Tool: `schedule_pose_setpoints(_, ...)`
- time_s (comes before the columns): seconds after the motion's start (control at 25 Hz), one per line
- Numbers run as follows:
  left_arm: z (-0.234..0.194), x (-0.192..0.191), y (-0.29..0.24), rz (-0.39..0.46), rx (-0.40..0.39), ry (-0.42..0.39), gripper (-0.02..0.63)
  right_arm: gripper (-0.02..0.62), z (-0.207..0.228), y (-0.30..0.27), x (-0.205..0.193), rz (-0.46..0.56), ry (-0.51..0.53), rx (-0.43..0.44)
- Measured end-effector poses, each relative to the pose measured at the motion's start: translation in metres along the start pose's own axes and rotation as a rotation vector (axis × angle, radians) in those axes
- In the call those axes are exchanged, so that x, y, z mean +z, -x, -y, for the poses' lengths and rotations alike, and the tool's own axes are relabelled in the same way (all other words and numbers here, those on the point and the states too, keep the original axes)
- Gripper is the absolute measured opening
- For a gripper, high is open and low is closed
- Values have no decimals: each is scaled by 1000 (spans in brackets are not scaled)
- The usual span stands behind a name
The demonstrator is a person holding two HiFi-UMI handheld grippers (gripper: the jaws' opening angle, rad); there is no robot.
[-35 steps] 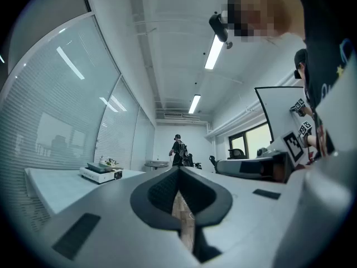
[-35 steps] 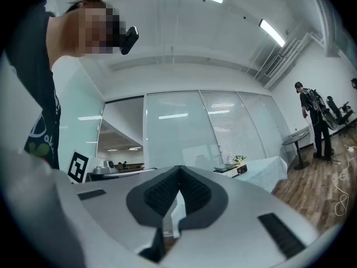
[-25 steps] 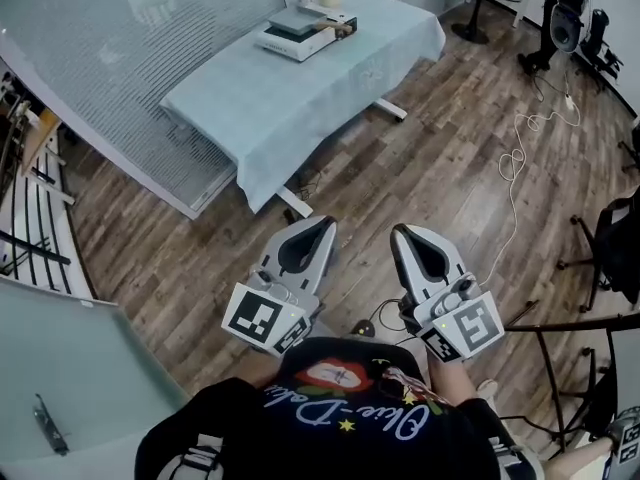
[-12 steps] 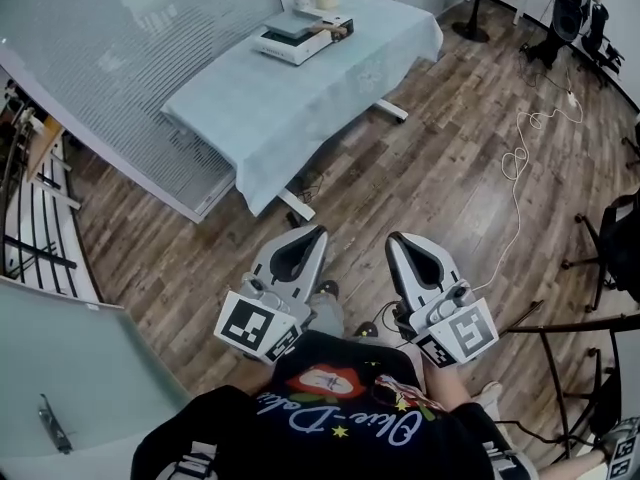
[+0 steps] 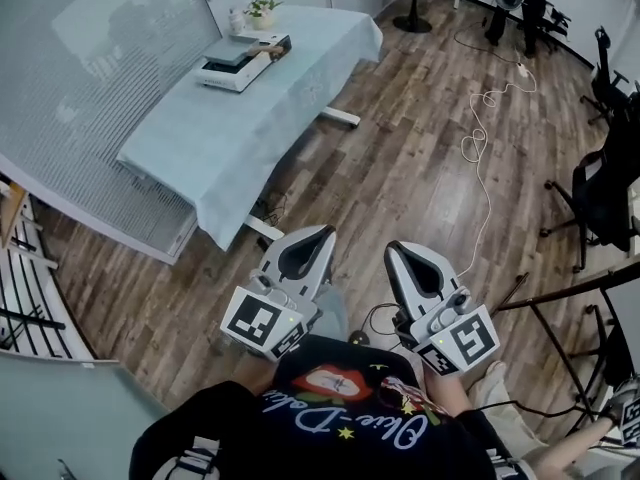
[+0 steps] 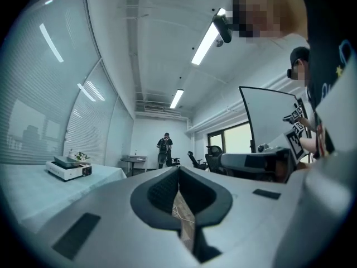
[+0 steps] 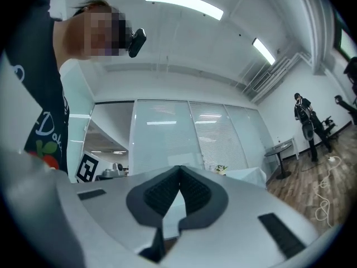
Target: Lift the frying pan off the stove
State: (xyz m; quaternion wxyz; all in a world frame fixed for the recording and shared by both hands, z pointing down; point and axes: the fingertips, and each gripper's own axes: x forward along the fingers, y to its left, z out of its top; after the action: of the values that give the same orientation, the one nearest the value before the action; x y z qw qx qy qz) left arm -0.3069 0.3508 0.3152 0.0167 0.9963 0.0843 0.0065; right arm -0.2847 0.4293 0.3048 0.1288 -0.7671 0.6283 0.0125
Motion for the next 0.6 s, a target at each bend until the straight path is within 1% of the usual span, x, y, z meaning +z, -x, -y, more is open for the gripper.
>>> schedule_pose_setpoints(0.12,10,1,-21,14,-59,11,5,0,15,12,2,3,7,-58)
schedule_pose_setpoints(0.28,8,-4,-37,5,-93,25,5,0,31,9,-1,-6,-4,-96)
schedule_pose_setpoints(0.6,-31,-11,-60,-10,-74,55,5,0,54,-24,-7,-25,-24,-95)
